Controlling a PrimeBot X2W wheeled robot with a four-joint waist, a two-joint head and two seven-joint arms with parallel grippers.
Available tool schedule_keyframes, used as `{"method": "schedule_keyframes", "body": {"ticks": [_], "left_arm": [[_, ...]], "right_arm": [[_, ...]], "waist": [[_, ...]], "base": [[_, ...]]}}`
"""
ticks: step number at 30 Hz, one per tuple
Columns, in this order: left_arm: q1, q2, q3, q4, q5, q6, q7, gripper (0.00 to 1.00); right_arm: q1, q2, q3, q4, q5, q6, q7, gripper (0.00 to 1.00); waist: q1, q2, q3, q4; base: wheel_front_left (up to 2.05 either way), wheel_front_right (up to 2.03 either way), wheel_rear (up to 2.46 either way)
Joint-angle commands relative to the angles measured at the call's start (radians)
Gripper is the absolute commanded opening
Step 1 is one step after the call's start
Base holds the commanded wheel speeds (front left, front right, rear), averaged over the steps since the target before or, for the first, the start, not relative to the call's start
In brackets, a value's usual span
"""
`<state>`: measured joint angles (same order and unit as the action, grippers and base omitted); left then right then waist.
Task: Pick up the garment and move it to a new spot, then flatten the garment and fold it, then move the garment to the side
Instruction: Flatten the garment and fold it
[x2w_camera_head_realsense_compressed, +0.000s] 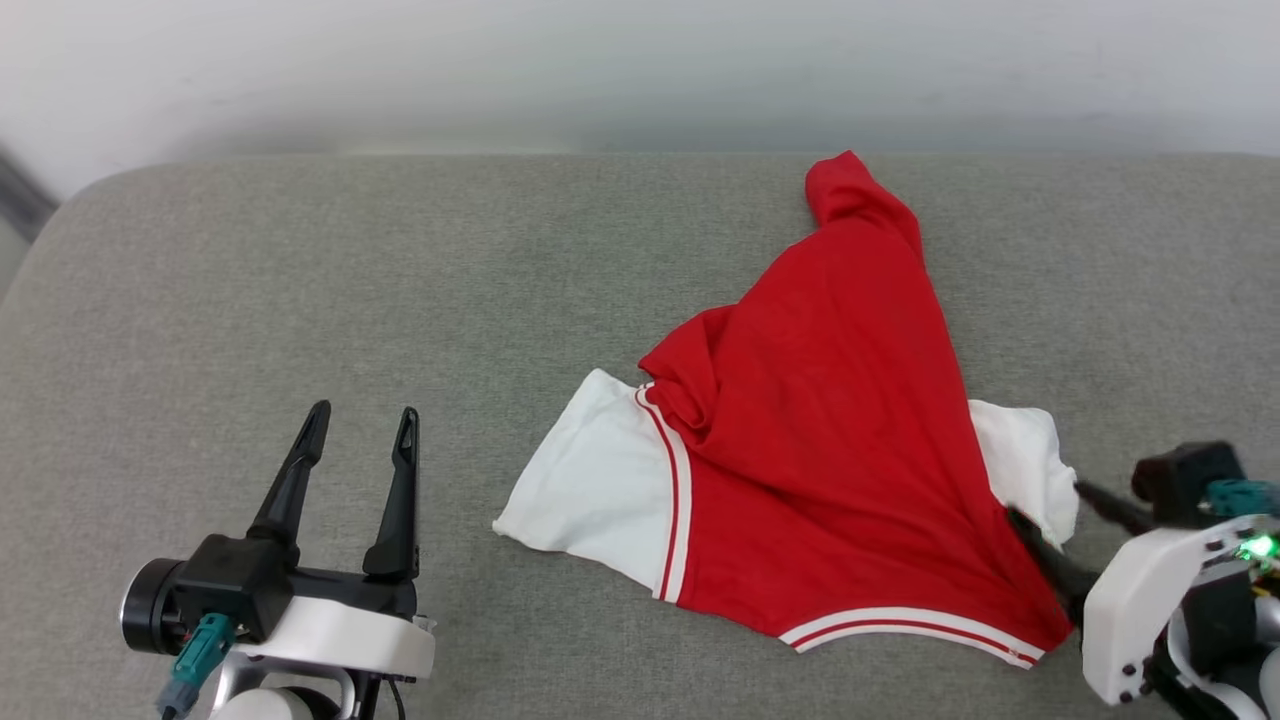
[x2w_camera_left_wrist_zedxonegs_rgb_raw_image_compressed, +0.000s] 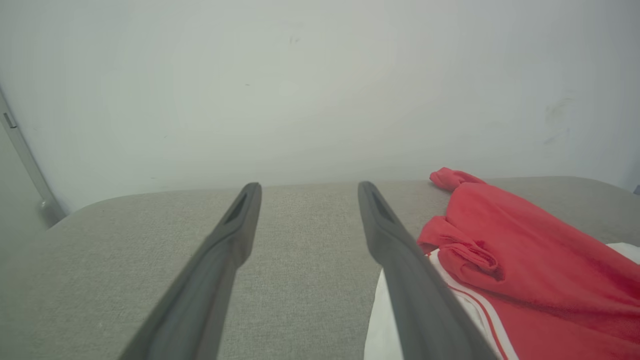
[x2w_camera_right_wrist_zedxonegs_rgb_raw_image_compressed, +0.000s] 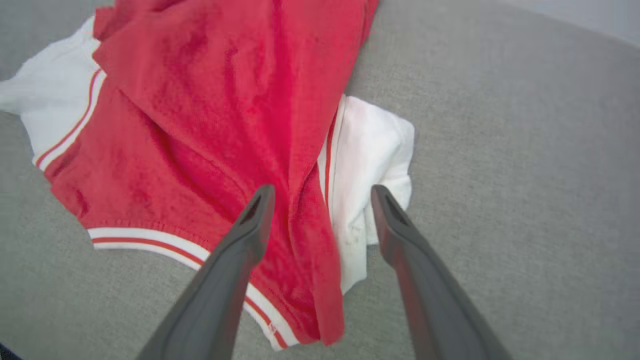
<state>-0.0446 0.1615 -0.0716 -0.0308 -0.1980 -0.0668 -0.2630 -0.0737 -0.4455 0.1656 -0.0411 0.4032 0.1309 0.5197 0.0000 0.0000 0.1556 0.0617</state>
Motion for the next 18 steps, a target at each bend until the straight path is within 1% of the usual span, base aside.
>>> {"method": "schedule_keyframes", "body": {"ticks": [1, 3, 6, 9, 13, 16, 18], "left_arm": [[0.015, -0.001, 0.006, -0.001, -0.007, -0.006, -0.002, 1.0], [0.02, -0.001, 0.012, -0.001, -0.01, -0.009, -0.002, 1.0], [0.023, 0.0, 0.013, 0.005, -0.016, -0.014, -0.002, 1.0], [0.036, 0.023, -0.023, 0.028, -0.02, -0.03, 0.045, 1.0], [0.032, 0.055, -0.056, 0.023, -0.041, -0.045, 0.152, 1.0], [0.012, 0.084, -0.076, -0.003, -0.062, -0.05, 0.263, 1.0], [0.007, 0.103, -0.087, -0.016, -0.078, -0.051, 0.375, 1.0]], "right_arm": [[-0.014, 0.015, -0.018, -0.023, 0.01, 0.0, -0.076, 1.0], [-0.014, 0.036, -0.048, -0.039, 0.007, 0.0, -0.175, 1.0], [-0.001, 0.065, -0.095, -0.043, -0.037, 0.0, -0.338, 1.0], [0.017, 0.129, -0.172, -0.029, -0.063, 0.0, -0.486, 1.0], [0.024, 0.218, -0.256, -0.031, -0.108, 0.0, -0.643, 1.0], [0.026, 0.259, -0.281, -0.032, -0.128, 0.0, -0.703, 1.0], [0.024, 0.276, -0.28, -0.028, -0.142, 0.0, -0.721, 1.0]], "waist": [[0.0, 0.0, -0.003, -0.013], [0.0, 0.0, -0.006, -0.025], [0.0, 0.0, -0.007, -0.039], [0.0, 0.0, -0.005, -0.054], [0.0, 0.0, 0.01, -0.073], [0.0, 0.0, 0.03, -0.086], [0.0, 0.0, 0.041, -0.096]], "base": [[0.0, 0.0, 0.0], [0.0, 0.0, 0.0], [0.0, 0.0, 0.0], [0.0, 0.0, 0.0], [0.0, 0.0, 0.0], [0.0, 0.0, 0.0], [0.0, 0.0, 0.0]]}}
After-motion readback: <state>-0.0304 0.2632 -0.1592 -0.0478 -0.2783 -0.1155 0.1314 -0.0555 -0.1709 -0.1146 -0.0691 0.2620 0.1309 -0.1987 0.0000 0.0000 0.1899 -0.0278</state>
